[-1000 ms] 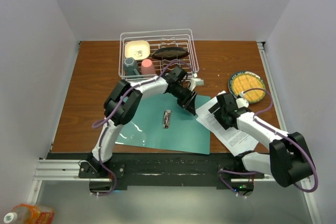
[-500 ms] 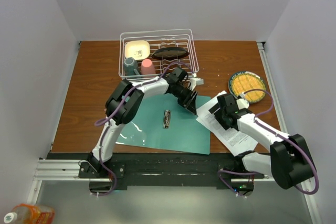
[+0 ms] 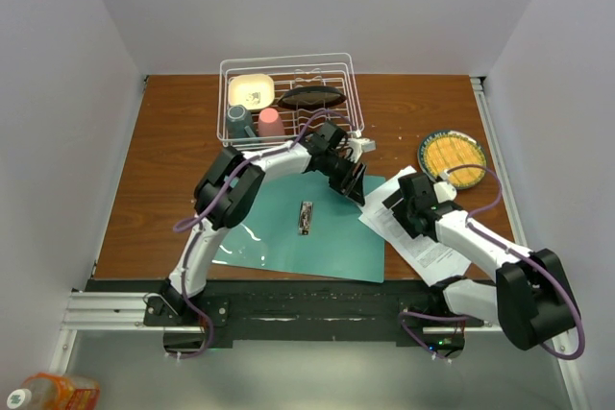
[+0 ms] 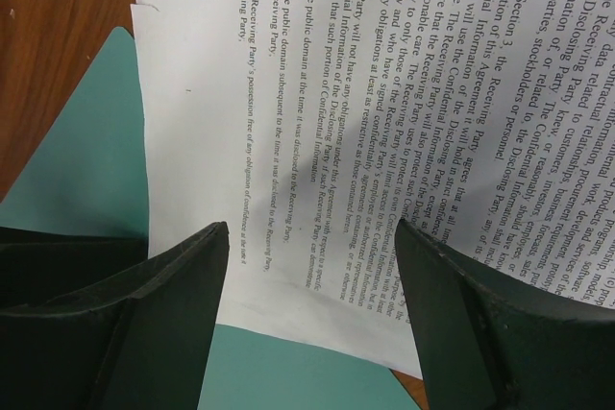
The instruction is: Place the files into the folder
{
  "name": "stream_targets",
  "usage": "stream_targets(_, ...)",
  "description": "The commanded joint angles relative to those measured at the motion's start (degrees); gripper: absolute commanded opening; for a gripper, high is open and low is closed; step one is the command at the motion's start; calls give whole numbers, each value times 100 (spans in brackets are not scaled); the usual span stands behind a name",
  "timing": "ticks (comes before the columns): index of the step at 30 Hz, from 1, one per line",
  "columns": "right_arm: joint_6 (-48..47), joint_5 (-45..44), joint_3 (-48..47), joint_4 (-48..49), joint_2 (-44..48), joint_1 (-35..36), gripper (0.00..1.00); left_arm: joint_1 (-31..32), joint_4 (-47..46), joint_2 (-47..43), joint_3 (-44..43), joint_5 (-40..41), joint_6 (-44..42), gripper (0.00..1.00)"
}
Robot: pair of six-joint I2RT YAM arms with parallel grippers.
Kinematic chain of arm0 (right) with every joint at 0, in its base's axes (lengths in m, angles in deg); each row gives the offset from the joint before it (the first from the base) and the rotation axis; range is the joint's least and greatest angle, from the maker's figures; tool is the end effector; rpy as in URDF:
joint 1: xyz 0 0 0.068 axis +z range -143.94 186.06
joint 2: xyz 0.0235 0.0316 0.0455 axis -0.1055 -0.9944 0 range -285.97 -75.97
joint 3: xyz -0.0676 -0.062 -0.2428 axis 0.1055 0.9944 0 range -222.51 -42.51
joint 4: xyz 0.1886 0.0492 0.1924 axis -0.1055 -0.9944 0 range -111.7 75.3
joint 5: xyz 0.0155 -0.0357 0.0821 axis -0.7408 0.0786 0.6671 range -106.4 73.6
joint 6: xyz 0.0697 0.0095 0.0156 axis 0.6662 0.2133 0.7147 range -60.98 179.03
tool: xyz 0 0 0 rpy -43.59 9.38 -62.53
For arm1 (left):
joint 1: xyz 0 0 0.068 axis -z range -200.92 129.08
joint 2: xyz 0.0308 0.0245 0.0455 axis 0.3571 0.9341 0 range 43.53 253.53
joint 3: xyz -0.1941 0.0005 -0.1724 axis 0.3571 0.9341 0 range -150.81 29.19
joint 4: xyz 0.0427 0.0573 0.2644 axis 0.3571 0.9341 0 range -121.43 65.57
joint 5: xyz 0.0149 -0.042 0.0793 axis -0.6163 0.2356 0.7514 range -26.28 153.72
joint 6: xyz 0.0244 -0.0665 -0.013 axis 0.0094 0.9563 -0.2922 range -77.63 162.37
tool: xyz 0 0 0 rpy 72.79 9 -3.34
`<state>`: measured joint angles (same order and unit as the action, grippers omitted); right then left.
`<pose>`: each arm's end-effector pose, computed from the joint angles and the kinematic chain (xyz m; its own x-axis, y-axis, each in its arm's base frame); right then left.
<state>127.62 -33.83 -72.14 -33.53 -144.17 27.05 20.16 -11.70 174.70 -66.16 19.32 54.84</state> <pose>0.2275 0.0682 0.1216 -0.4650 0.7730 -0.4315 0.6625 0.6272 0.4095 0.3459 -0.3570 0.1033 -0.7727 0.4689 -0.4278 0.6155 0.3890 -0.6855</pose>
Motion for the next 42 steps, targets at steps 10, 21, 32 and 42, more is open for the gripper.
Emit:
stream_targets(10,215,152,317,-51,-44,36,74,199,119,277,-150,609,71,41)
stream_targets(21,-126,38,19,-218,272,36,77,331,444,295,-563,784,-104,4)
stream_targets(32,-2549,650,-1844,71,1502,36,83,172,928,-337,-1687,293,71,0)
stream_targets(42,-2914,2278,-2127,450,2408,45,83,-502,753,-1321,-2831,44,467,0)
